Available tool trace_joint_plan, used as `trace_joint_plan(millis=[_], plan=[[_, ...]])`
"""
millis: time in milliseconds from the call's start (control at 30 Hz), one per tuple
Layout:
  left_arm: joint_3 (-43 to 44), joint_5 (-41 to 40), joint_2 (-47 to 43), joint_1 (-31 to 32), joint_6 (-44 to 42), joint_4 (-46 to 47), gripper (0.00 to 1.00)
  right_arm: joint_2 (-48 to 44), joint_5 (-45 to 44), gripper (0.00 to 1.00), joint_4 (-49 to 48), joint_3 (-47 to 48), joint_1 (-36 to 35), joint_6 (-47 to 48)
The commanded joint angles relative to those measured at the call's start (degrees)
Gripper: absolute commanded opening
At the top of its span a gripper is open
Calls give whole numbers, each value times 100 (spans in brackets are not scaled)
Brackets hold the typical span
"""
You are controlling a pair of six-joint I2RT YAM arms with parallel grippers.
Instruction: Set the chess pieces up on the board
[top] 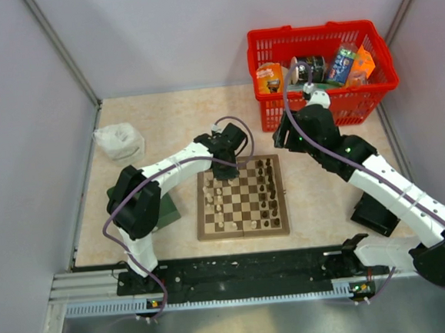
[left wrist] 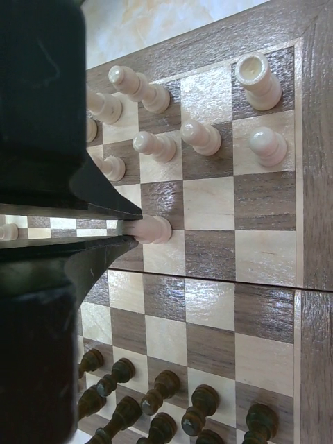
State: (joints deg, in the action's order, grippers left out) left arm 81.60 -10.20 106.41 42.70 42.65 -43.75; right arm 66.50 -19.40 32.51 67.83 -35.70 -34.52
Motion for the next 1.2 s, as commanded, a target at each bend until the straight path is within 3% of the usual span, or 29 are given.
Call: trace_joint_plan(millis=[0,100,600,933,1167], plan=[[198,-149,-59,19,-73,6,8,21,24,62,-193,-51,72,51],[224,-149,-138,19,-108,7,0,30,24,62,-193,-33,72,60],[708,-852,-1140,-104,-495,-362,0,74,120,62,-237,-60,72,7],[67,-976,-1746,-640,-565,-398,0,118,173,62,-237,-51,72,7],[-171,-809,-1677,-789,-600,-284,0,153,305,64,-245,-77,81,-2]])
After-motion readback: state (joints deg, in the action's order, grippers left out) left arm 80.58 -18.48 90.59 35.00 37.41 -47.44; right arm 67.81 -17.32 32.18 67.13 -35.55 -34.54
